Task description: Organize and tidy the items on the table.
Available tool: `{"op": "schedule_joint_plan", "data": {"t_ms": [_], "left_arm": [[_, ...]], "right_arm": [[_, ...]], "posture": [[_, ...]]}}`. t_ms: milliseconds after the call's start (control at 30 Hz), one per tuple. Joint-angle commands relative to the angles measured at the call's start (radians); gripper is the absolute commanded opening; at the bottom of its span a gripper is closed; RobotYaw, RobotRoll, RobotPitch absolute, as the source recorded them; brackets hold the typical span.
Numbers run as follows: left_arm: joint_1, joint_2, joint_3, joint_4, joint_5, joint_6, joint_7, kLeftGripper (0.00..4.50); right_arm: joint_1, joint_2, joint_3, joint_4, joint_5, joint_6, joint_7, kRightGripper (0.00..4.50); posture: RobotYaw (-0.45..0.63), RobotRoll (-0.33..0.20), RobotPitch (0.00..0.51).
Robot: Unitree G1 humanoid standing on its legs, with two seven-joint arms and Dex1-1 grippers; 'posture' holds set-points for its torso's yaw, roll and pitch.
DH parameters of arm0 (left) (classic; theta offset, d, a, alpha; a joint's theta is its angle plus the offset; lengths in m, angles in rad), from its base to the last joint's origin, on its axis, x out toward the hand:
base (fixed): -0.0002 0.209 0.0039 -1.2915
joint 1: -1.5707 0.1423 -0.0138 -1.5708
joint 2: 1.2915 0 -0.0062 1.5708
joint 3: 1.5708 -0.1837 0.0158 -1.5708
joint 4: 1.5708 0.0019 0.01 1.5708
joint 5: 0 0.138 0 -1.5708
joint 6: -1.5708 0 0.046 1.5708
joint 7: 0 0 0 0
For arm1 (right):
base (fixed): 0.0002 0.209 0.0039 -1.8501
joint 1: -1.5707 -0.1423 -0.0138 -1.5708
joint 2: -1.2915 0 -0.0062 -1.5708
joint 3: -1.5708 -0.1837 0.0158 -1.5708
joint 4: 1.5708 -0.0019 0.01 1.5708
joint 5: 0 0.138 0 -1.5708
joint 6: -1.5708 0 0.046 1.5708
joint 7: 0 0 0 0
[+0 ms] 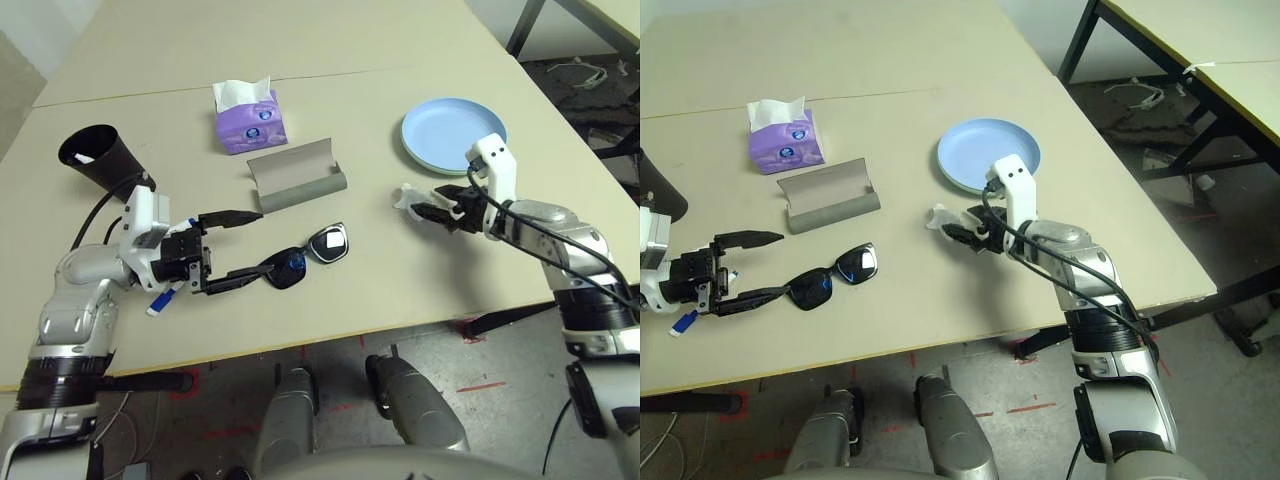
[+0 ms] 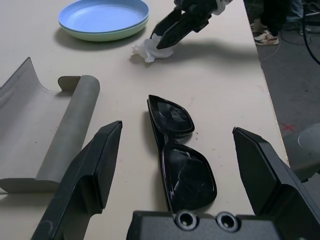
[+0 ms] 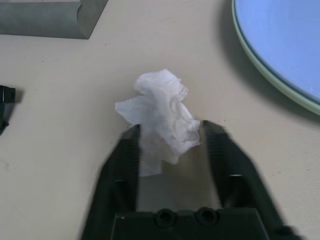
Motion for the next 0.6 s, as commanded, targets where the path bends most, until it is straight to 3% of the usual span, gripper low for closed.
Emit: {"op": "schedule_joint_plan", "data": {"t_ms": [33, 133, 167, 500, 600], "left_arm": [[0.005, -0.001, -0.001, 0.015, 0.014, -0.014, 0.002, 4.5], [0.003, -0.001, -0.002, 0.021, 0.014, -0.018, 0.002, 4.5], [0.004, 0.0, -0.001, 0.021, 0.012, -0.018, 0.002, 4.5], [0.001, -0.003, -0.013, 0.035, 0.015, -0.015, -0.002, 4.5], [0.0, -0.004, -0.015, 0.036, 0.015, -0.014, -0.001, 4.5]], "right_arm": [[0.012, -0.016, 0.015, -0.016, -0.001, 0.023, 0.021, 1.3], [0.01, -0.017, 0.006, -0.013, 0.001, 0.027, 0.024, 0.2], [0.008, -0.015, 0.003, -0.015, 0.003, 0.029, 0.023, 0.02], [-0.127, 0.055, -0.2, -0.005, 0.167, 0.101, -0.031, 0.02], [-0.185, 0.042, -0.214, 0.09, 0.136, 0.042, -0.054, 0.02]], "posture": [[-0.2, 0.0, 0.212], [-0.2, 0.0, 0.211], [-0.2, 0.0, 0.213], [-0.22, 0.0, 0.217], [-0.22, 0.0, 0.216]]}}
